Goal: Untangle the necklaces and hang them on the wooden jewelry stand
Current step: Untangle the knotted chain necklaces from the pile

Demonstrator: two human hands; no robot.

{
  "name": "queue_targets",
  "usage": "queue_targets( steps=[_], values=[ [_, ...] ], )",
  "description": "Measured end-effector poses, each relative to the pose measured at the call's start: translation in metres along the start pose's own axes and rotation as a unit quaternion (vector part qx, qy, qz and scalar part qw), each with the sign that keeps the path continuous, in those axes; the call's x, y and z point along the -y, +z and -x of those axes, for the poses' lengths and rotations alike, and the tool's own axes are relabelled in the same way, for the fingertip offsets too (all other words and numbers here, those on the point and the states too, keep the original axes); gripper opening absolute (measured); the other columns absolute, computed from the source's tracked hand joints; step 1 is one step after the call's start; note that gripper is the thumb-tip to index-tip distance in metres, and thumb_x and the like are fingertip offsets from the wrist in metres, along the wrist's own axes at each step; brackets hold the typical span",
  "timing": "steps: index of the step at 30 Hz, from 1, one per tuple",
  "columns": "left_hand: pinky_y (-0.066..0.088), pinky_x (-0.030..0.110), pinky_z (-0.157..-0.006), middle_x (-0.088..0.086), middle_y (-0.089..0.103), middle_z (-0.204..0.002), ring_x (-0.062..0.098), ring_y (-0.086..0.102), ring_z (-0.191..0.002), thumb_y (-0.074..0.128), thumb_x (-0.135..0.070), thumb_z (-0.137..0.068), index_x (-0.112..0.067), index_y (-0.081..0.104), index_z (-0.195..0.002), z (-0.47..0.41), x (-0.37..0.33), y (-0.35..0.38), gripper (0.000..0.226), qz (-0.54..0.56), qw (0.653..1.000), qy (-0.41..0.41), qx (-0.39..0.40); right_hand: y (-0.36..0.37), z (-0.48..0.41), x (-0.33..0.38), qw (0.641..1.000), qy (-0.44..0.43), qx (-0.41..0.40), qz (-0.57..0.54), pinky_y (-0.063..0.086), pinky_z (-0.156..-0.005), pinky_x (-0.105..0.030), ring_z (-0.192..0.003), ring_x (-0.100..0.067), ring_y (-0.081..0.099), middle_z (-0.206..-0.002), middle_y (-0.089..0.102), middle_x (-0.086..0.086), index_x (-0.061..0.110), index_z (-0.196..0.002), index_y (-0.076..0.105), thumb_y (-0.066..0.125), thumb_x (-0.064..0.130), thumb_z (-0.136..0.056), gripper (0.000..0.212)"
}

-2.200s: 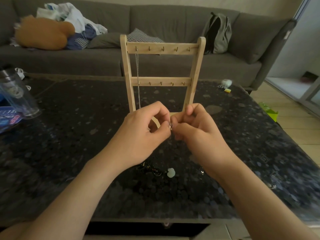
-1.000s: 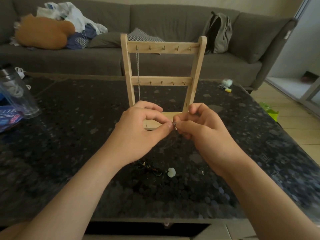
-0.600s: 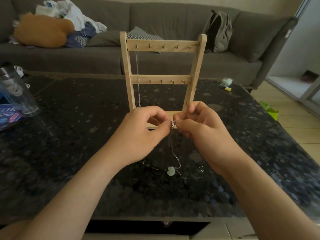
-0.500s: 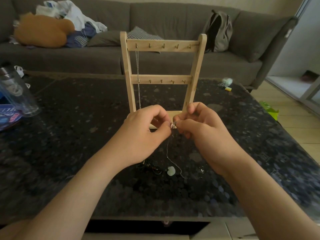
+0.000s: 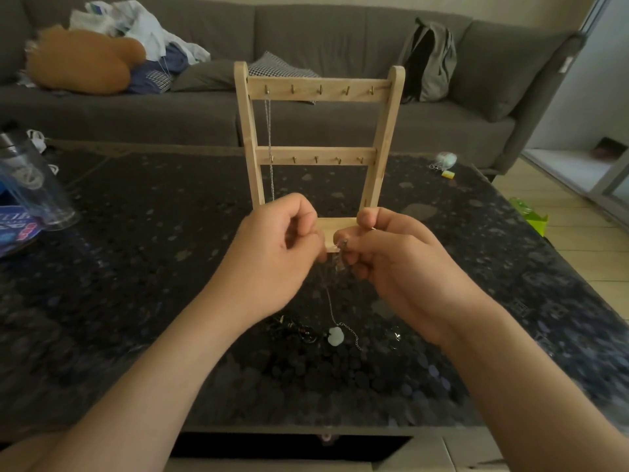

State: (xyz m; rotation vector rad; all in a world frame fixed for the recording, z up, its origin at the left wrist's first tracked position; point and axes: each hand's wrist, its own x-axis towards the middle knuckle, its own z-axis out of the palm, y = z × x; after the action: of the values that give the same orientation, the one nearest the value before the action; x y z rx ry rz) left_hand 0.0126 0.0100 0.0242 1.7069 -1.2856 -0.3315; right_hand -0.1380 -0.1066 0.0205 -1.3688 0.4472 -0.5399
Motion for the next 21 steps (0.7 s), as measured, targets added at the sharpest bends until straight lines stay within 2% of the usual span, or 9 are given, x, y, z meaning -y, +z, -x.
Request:
queue_targets(
  steps=[2, 6, 8, 10, 13, 16, 21],
  values=[
    [0.059, 0.031, -0.085, 0.003, 0.074, -0.08, 0.013, 0.076, -0.083, 0.063, -0.004, -0.094, -0.016, 0.051, -0.078, -0.0004, -0.0008, -0.003, 0.024, 0.02, 1.0, -0.009, -0.01, -0.0011, -0.0006, 0.0008, 1.0, 0.0, -0.008, -0.013, 0.037, -0.071, -0.035, -0.077, -0.015, 0.053, -0.091, 0.059, -0.01, 0.022, -0.092, 0.051, 0.067, 0.009, -0.083, 0.022],
    [0.06, 0.044, -0.097, 0.0, 0.079, -0.088, 0.016, 0.077, -0.089, 0.064, -0.002, -0.096, -0.018, 0.068, -0.092, 0.0006, -0.0037, -0.0018, 0.017, 0.065, 0.996, -0.047, 0.034, -0.0033, -0.0003, 0.0008, 1.0, 0.004, -0.008, -0.025, 0.038, -0.071, -0.034, -0.075, -0.015, 0.055, -0.095, 0.057, -0.015, 0.018, -0.098, 0.051, 0.067, 0.004, -0.09, 0.023],
    [0.058, 0.044, -0.103, -0.002, 0.081, -0.095, 0.012, 0.077, -0.096, 0.068, -0.008, -0.096, -0.02, 0.074, -0.098, 0.0017, -0.0046, 0.0001, 0.014, 0.072, 0.993, -0.069, 0.063, -0.0036, 0.0, 0.0005, 1.0, 0.003, -0.013, -0.023, 0.038, -0.071, -0.035, -0.076, -0.016, 0.054, -0.094, 0.055, -0.016, 0.016, -0.102, 0.049, 0.063, -0.001, -0.096, 0.023],
    [0.056, 0.043, -0.106, -0.007, 0.082, -0.1, 0.007, 0.076, -0.102, 0.071, -0.011, -0.095, -0.024, 0.077, -0.102, 0.0021, -0.0052, 0.0004, 0.016, 0.064, 0.99, -0.086, 0.096, -0.0031, 0.0002, 0.0009, 0.999, 0.002, -0.018, -0.03, 0.038, -0.07, -0.034, -0.076, -0.017, 0.053, -0.092, 0.054, -0.016, 0.016, -0.099, 0.049, 0.064, 0.001, -0.094, 0.023],
    [0.054, 0.042, -0.109, -0.013, 0.082, -0.103, 0.003, 0.075, -0.106, 0.076, -0.011, -0.095, -0.027, 0.078, -0.105, 0.0027, -0.0048, -0.0002, 0.019, 0.052, 0.985, -0.092, 0.14, -0.0016, 0.0003, 0.0029, 0.999, 0.001, -0.025, -0.045, 0.036, -0.068, -0.034, -0.073, -0.017, 0.051, -0.095, 0.053, -0.017, 0.02, -0.091, 0.049, 0.065, 0.007, -0.083, 0.023],
    [0.054, 0.044, -0.108, -0.012, 0.083, -0.097, 0.004, 0.077, -0.101, 0.078, -0.022, -0.098, -0.028, 0.077, -0.103, 0.0023, -0.0035, 0.0011, 0.008, 0.038, 0.982, -0.098, 0.156, -0.0024, 0.0002, 0.0043, 0.998, 0.004, -0.027, -0.055, 0.036, -0.068, -0.034, -0.072, -0.015, 0.051, -0.095, 0.055, -0.016, 0.021, -0.088, 0.048, 0.065, 0.007, -0.08, 0.024],
    [0.054, 0.031, -0.098, -0.006, 0.082, -0.09, 0.005, 0.077, -0.092, 0.07, -0.022, -0.104, -0.026, 0.077, -0.103, 0.0013, -0.0022, 0.0008, 0.008, 0.035, 0.982, -0.122, 0.142, -0.0055, -0.0001, 0.0055, 0.997, 0.006, -0.023, -0.069, 0.037, -0.067, -0.033, -0.071, -0.015, 0.053, -0.087, 0.061, -0.007, 0.021, -0.091, 0.047, 0.064, 0.005, -0.08, 0.025]
  ],
)
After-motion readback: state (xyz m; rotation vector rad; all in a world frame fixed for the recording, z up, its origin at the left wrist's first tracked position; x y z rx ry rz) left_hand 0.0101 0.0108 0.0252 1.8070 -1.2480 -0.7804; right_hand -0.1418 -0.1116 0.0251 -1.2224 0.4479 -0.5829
